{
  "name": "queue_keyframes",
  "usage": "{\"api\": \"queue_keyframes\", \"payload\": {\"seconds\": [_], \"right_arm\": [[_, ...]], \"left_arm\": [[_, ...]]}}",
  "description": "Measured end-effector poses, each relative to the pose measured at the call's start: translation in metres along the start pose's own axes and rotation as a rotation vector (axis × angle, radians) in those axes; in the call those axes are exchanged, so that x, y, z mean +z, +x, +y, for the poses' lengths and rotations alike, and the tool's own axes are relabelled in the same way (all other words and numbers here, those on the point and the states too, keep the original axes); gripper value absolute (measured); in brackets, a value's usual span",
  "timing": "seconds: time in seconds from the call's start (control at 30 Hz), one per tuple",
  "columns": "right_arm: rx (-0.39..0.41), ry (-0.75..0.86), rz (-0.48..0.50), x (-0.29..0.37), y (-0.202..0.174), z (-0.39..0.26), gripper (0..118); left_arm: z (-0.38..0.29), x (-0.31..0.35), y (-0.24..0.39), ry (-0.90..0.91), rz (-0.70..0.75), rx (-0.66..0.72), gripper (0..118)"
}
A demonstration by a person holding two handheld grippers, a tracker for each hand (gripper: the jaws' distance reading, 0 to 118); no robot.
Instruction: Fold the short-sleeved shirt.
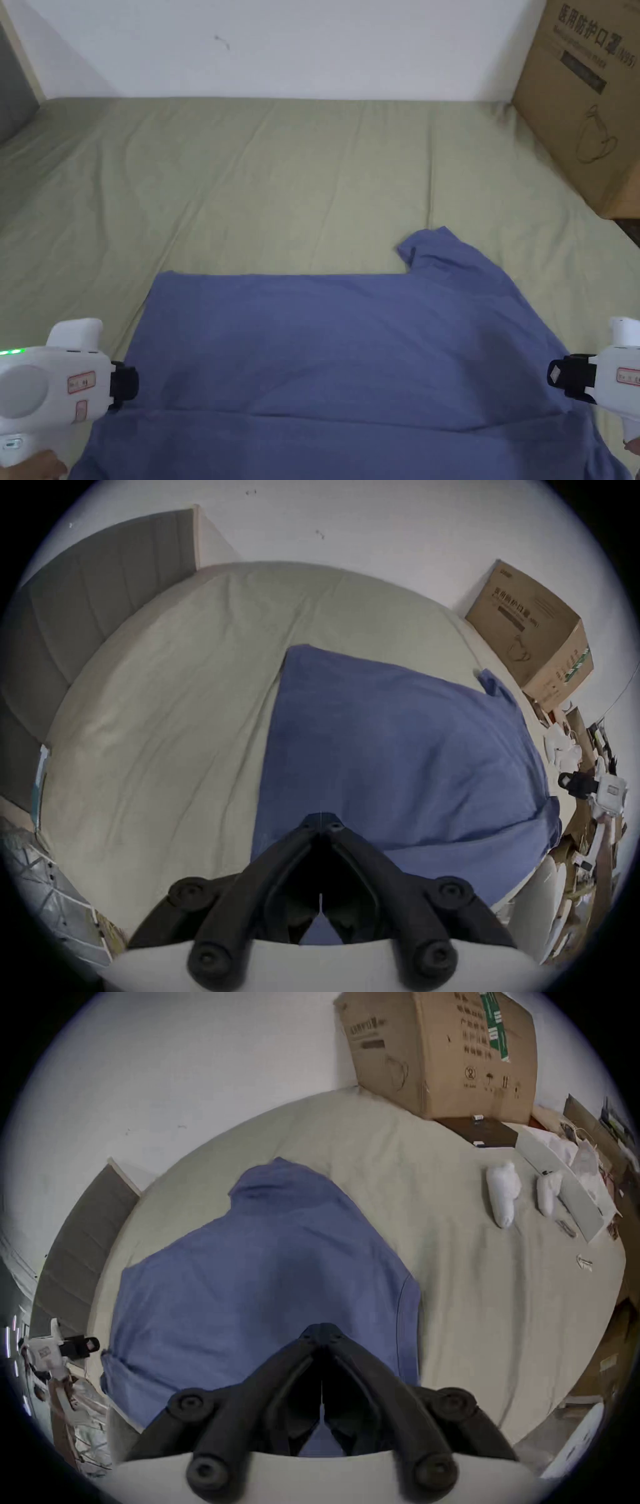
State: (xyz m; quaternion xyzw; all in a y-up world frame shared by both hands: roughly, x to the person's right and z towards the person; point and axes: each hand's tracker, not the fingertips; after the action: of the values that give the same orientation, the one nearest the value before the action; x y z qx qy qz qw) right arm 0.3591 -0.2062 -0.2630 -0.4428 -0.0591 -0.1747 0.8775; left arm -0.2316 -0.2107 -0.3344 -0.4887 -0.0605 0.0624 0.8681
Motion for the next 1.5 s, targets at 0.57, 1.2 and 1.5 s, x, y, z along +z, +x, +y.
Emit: {"api": "queue_keyframes", "payload": {"seconds": [0.57, 1.2, 1.5], "right_arm": [[0.187, -0.101, -0.041, -0.159, -0.005, 0.16, 88], [0.173, -0.1, -0.054, -0.149, -0.005, 0.157, 0], [0.191, -0.108, -0.059, -0.15, -0.011, 0.16, 0]], "left_arm": [[0.087, -0.074, 0.009, -0.026, 0.006, -0.015, 0], [0.125, -0.088, -0.014, -0.008, 0.032, 0.015, 9], [0.19, -0.152, -0.01, -0.051, 0.023, 0.038, 91]]}}
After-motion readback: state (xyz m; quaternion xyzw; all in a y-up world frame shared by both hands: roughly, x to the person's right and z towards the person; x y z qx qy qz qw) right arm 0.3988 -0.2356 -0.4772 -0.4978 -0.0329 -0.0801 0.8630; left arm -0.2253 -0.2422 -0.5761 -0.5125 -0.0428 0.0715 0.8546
